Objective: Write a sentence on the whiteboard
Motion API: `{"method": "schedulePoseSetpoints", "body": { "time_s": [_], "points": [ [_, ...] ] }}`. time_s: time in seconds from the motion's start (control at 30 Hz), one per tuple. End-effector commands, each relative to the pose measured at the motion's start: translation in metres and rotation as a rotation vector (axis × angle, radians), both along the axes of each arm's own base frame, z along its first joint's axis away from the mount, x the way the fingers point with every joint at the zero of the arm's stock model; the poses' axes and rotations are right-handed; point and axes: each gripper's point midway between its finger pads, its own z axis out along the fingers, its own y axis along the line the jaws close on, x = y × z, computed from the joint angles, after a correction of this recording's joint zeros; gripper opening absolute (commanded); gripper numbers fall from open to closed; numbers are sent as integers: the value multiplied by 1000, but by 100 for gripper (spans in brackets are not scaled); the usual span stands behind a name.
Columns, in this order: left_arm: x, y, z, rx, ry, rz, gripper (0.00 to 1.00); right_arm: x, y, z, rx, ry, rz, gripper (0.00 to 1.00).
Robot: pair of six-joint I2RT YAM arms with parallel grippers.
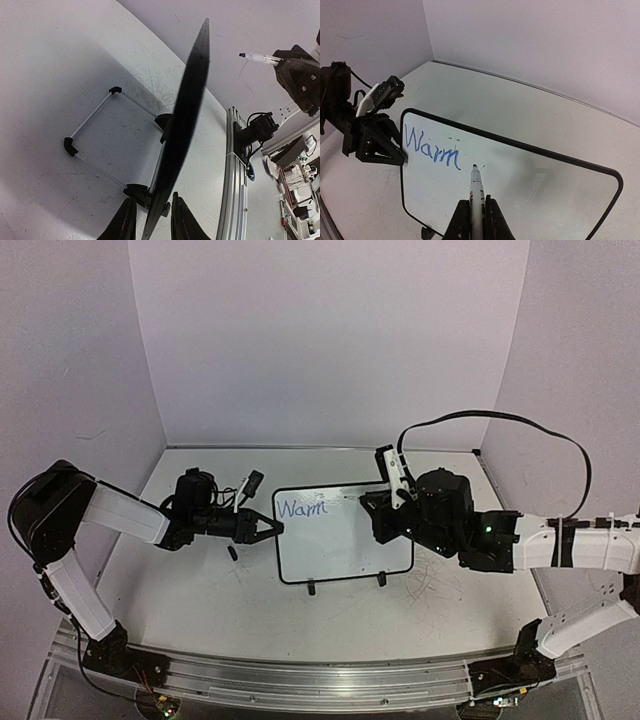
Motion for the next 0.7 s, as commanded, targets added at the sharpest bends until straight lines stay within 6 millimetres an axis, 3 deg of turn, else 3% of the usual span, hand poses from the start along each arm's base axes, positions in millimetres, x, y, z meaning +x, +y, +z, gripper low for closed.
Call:
{"method": "schedulePoseSetpoints", "body": {
  "time_s": [0.0, 0.2, 0.67],
  "points": [
    [6, -13, 20, -37, -87, -30, 21, 4, 2, -1, 18, 6, -14, 0],
    [8, -15, 17, -25, -100, -22, 9, 11, 0, -11, 23, 34, -47, 0],
    [7, -16, 6, 9, -135, -12, 1, 19, -1, -11, 43, 24, -97, 0]
  ]
}}
